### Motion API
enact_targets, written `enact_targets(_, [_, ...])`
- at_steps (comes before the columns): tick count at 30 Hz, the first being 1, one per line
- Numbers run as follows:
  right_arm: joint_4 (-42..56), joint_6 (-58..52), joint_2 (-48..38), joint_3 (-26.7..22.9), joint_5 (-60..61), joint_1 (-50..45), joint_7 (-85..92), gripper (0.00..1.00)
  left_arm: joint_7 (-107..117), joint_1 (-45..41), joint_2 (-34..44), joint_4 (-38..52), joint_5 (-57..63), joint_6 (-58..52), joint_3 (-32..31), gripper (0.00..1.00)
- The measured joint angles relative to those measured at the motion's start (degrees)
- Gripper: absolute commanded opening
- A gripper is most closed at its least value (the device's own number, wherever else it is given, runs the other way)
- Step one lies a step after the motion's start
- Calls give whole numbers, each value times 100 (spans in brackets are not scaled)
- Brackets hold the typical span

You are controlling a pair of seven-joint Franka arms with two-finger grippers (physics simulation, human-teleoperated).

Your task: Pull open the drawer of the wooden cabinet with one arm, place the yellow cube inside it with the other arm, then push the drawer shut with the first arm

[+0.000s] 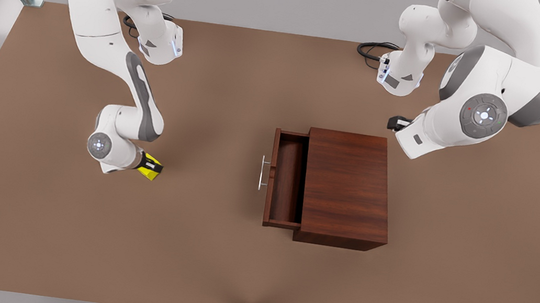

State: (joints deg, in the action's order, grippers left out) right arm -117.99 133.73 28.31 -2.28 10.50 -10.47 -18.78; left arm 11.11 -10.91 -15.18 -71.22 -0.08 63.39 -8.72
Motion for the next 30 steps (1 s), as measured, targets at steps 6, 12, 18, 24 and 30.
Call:
enact_targets(6, [54,141,140,-17,-6,31,20,100,-20,-17,-1,-4,-2,-23,4,100])
enact_targets(12, [26,223,190,-9,-9,30,39,93,-35,-31,-1,0,10,-47,1,100])
enact_targets(18, [47,262,174,-1,69,35,155,54,-46,1,-1,13,31,-62,4,100])
enact_targets(24, [339,77,-116,10,123,38,491,53,-53,-10,-39,18,51,-59,4,100])
enact_targets(30, [1581,-558,-147,438,119,-559,990,53,-58,-12,-61,9,57,-44,4,100])
